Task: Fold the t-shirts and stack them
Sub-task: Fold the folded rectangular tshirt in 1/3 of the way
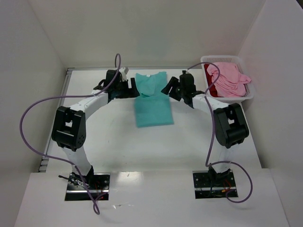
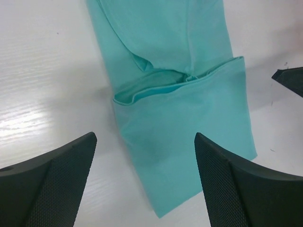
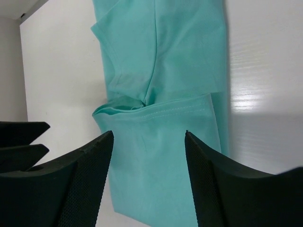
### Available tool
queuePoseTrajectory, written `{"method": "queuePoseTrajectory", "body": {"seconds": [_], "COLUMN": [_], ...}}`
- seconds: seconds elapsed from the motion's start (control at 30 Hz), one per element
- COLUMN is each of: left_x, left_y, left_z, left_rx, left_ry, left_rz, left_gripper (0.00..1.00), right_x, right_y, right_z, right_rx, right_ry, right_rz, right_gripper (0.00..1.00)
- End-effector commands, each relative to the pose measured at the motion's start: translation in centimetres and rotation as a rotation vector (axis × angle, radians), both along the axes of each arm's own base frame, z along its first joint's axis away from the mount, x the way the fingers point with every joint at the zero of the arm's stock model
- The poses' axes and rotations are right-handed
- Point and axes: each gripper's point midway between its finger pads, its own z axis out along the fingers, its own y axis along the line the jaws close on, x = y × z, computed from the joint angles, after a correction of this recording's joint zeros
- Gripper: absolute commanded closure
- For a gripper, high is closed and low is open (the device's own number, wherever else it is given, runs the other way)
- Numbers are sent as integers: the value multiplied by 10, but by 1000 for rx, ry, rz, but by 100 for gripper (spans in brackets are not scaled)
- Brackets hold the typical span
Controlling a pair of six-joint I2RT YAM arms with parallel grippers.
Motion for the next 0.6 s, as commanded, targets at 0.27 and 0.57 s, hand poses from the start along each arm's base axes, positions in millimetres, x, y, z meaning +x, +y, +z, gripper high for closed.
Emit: {"method": "queuePoseTrajectory", "body": {"seconds": [0.27,0.57], "left_x": [-33,-75], "left_y": [-25,-27], "left_z": [-17,-44], "left_rx": [-55,-54], "left_ry": [43,123], "left_rz": [-51,-4], "left_gripper": [8,3], "right_x": [-17,-52], "right_y": [-23,-34], "right_z": [-23,-48], "right_rx": [-116,-140], "right_ry": [9,81], "right_rz": [3,4], "right_gripper": [41,26]}}
